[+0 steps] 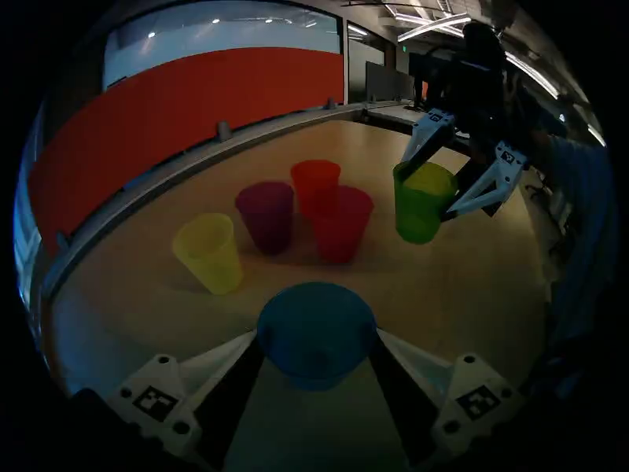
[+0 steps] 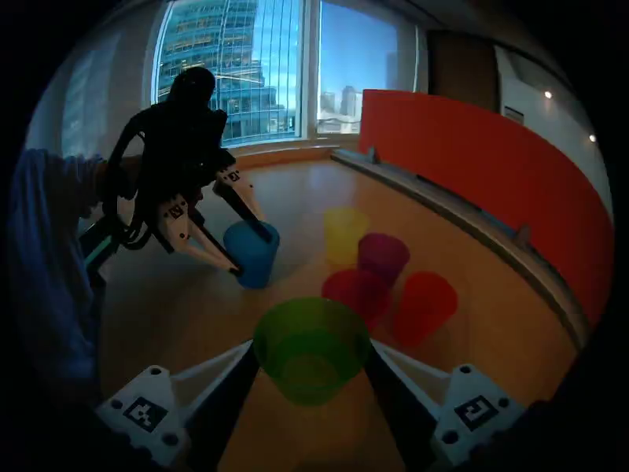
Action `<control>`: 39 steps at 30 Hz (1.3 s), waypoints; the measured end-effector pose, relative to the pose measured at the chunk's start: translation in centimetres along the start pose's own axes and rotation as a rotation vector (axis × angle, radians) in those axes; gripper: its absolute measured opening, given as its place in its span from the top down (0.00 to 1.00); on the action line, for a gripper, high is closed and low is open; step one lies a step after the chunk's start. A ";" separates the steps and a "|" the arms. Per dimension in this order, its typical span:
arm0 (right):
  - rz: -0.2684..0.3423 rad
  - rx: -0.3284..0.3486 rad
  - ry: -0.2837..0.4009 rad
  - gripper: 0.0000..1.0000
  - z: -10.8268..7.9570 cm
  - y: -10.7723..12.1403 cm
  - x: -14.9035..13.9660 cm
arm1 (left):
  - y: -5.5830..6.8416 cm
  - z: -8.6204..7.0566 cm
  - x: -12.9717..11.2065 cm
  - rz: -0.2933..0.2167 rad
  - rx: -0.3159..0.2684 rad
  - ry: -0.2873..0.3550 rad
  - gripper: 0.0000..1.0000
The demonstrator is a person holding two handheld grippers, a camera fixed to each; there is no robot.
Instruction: Pour water
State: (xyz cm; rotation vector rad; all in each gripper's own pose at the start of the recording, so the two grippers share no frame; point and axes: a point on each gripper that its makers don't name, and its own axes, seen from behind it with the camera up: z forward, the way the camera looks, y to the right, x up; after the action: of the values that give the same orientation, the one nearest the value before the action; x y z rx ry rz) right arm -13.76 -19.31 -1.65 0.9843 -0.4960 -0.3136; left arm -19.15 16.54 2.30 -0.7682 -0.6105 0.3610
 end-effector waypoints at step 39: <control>0.021 -0.053 -0.040 0.09 2.3 1.0 -3.9 | 0.4 -1.3 -3.7 -0.047 0.008 -0.049 0.05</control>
State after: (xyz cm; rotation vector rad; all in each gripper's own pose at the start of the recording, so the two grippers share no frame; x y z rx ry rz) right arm -18.27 -18.59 -0.78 0.9221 -0.5316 -0.3267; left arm -21.22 14.19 -0.11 -0.7376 -0.6719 0.3400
